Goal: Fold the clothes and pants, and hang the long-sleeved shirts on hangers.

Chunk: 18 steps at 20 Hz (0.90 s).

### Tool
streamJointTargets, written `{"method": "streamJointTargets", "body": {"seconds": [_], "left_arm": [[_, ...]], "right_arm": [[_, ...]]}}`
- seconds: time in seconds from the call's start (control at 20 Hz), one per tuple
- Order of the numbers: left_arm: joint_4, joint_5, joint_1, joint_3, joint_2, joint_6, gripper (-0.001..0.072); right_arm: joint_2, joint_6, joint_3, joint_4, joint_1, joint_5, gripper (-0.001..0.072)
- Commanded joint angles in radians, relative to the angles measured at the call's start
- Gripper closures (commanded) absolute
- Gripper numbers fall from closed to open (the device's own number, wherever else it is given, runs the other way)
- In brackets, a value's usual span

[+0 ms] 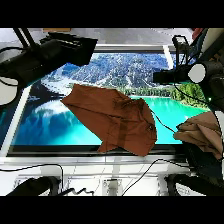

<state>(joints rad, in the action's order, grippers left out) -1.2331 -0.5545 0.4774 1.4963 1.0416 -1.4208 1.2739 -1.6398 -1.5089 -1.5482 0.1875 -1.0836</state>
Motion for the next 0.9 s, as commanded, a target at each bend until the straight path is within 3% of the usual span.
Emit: {"method": "streamJointTargets", "body": {"seconds": [0.0,0.85], "left_arm": [[0.000,0.000,-0.001,0.000,0.000,0.000,0.0003],[0.014,-0.001,-0.001,0.000,-0.002,-0.003,0.0003]], "right_arm": [[0.000,0.000,-0.001,0.000,0.000,0.000,0.0698],[0.000,0.001,-0.002,0.025,0.000,-0.012,0.0697]]}}
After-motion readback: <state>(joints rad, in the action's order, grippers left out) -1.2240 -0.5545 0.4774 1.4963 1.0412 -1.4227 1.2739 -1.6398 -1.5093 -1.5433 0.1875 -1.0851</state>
